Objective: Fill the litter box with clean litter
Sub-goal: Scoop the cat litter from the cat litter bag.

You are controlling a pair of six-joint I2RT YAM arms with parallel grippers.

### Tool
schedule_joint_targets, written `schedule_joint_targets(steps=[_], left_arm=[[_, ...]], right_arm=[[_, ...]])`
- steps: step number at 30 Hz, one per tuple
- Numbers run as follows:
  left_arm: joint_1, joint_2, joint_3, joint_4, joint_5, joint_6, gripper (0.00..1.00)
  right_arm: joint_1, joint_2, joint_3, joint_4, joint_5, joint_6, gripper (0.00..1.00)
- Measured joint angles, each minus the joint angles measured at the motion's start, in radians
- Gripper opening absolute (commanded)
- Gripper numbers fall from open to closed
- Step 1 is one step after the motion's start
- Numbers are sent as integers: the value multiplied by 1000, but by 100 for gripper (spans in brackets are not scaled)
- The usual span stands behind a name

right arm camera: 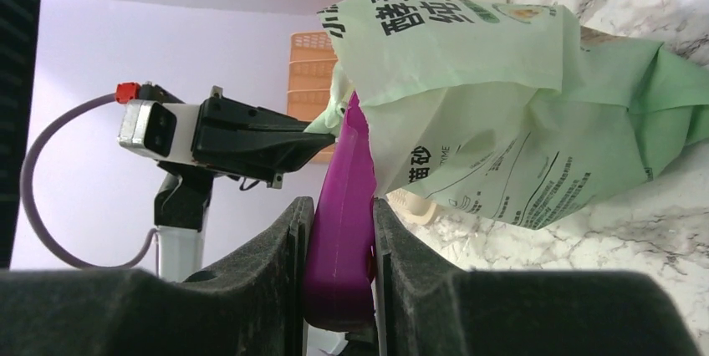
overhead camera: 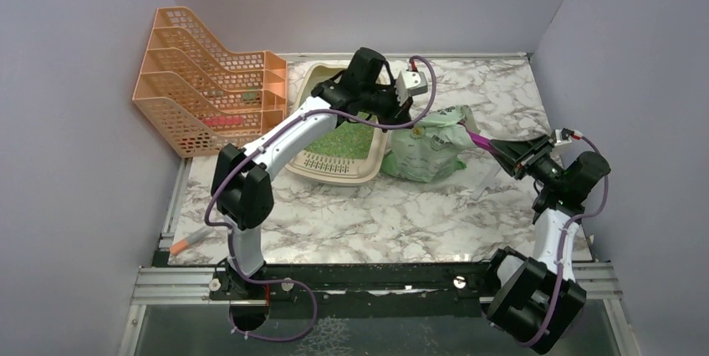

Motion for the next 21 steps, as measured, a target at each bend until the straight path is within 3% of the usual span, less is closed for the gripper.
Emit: schedule_joint_targets(steps=[7, 21], left_arm=[[31, -74, -114, 98, -32, -82, 0], [86, -134, -242, 219, -90, -196, 0]], right_arm=[[-15, -2, 70, -127, -27, -107, 1], [-33, 143, 77, 127, -91, 110, 1]])
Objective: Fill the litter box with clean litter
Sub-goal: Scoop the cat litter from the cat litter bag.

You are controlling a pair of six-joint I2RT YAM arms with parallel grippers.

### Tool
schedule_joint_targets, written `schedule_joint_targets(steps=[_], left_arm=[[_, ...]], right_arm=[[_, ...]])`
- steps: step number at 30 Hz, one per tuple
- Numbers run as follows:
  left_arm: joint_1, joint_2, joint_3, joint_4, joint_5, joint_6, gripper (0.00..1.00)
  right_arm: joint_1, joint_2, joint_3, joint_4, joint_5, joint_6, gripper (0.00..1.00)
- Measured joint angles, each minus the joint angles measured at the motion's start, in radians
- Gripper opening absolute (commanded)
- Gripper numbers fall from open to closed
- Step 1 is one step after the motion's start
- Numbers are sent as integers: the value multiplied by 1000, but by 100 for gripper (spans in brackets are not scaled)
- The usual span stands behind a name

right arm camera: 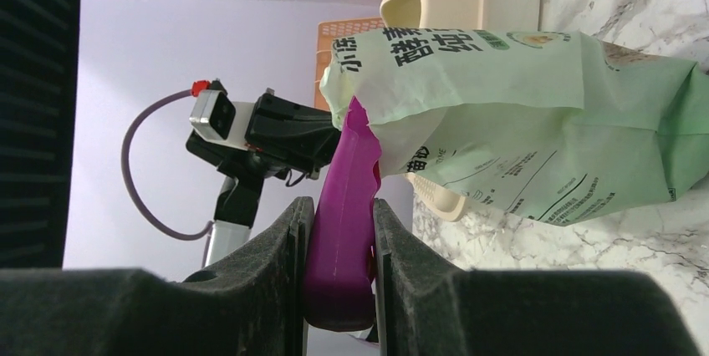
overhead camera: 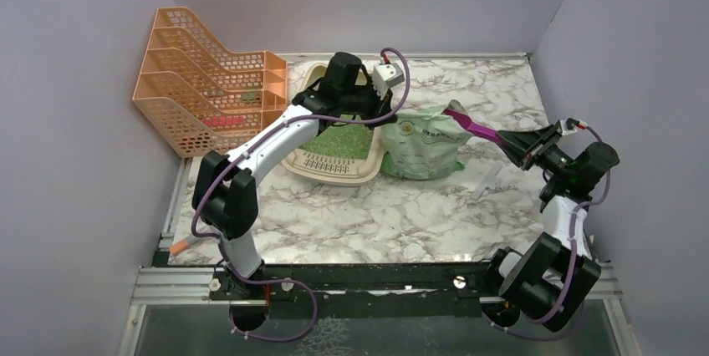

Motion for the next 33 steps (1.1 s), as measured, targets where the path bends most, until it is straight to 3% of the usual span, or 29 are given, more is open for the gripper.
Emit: schedule_joint_targets(steps=[19, 33], left_arm=[[35, -13, -39, 46, 0, -43, 0], [36, -13, -39, 48, 0, -62, 0]], right_arm=[[-18, 152, 74, 190, -50, 135, 1], [-22, 176, 85, 206, -71, 160, 1]])
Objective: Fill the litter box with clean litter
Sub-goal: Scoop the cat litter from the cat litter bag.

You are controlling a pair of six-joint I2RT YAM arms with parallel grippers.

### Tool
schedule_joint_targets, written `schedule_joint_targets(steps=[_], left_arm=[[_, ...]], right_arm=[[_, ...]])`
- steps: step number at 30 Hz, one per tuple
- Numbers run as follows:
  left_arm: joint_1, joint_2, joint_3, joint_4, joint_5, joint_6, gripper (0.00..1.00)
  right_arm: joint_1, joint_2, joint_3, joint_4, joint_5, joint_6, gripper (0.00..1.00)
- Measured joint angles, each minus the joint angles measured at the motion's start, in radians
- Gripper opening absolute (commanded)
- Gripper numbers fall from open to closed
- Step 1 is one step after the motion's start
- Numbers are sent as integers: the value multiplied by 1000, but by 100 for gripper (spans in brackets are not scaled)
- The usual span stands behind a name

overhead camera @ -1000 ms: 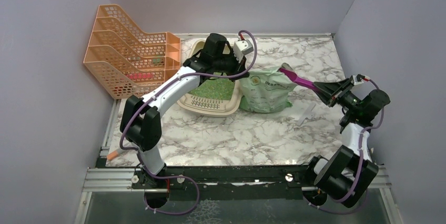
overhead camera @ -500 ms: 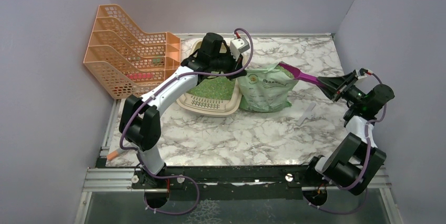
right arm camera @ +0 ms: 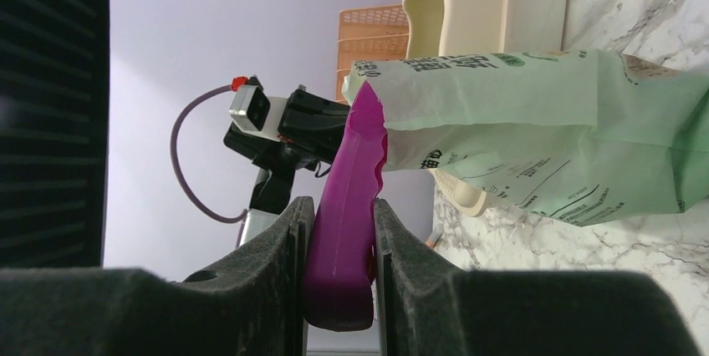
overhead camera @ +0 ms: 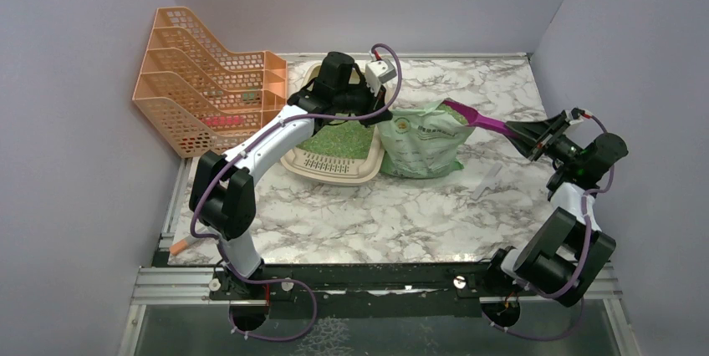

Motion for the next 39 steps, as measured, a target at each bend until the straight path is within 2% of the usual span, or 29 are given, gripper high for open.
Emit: schedule_joint_targets(steps=[8, 14, 25, 32, 39], left_arm=[[3, 0, -2, 11, 0, -12, 0], [4, 0, -3, 14, 2, -14, 0], [15, 0, -6, 13, 7, -9, 0], [15, 0, -6, 13, 7, -1, 0], [16, 0, -11, 17, 9, 19, 0]], right_arm=[[-2, 14, -14, 136, -6, 115, 1], [-6, -9, -42, 144, -5, 123, 1], [-13, -227, -193, 155, 52, 163, 1], [-13, -222, -227, 220, 74, 248, 1], [-12, -122, -211, 315, 74, 325, 1]])
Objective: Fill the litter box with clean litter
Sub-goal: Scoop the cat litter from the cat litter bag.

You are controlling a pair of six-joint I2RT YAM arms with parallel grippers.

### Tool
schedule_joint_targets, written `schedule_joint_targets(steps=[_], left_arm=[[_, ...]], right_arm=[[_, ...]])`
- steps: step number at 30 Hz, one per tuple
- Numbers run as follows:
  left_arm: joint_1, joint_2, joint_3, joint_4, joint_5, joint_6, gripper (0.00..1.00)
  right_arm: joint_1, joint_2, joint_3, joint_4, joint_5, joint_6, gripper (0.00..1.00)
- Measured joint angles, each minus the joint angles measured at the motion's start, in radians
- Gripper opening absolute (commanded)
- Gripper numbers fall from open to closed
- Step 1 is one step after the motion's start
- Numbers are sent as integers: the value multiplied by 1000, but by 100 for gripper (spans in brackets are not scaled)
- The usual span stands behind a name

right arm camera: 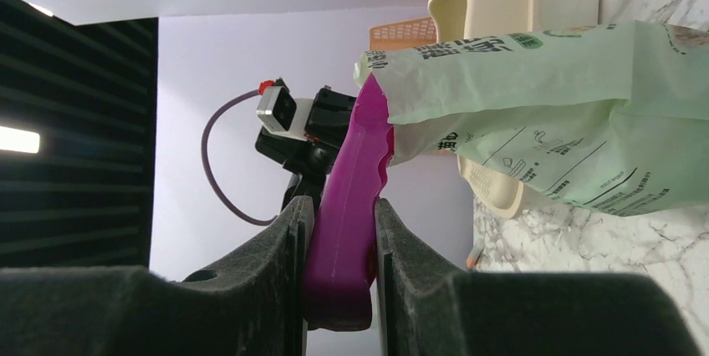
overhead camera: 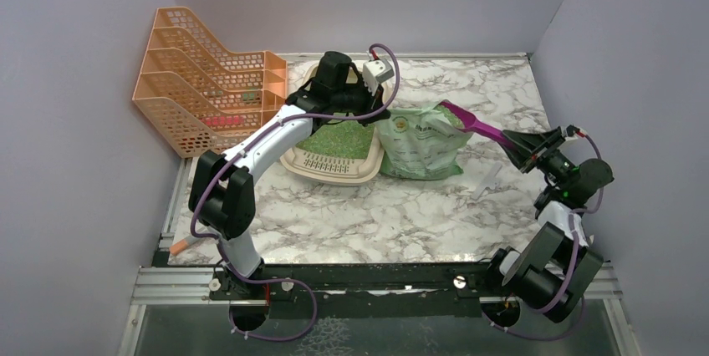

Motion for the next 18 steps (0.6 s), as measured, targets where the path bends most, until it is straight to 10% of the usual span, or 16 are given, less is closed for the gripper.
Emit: schedule_joint_targets(steps=[18], left_arm=[[-3, 8, 9, 14, 29, 16, 0]], right_arm=[[0, 244, 237, -214, -135, -194, 1]])
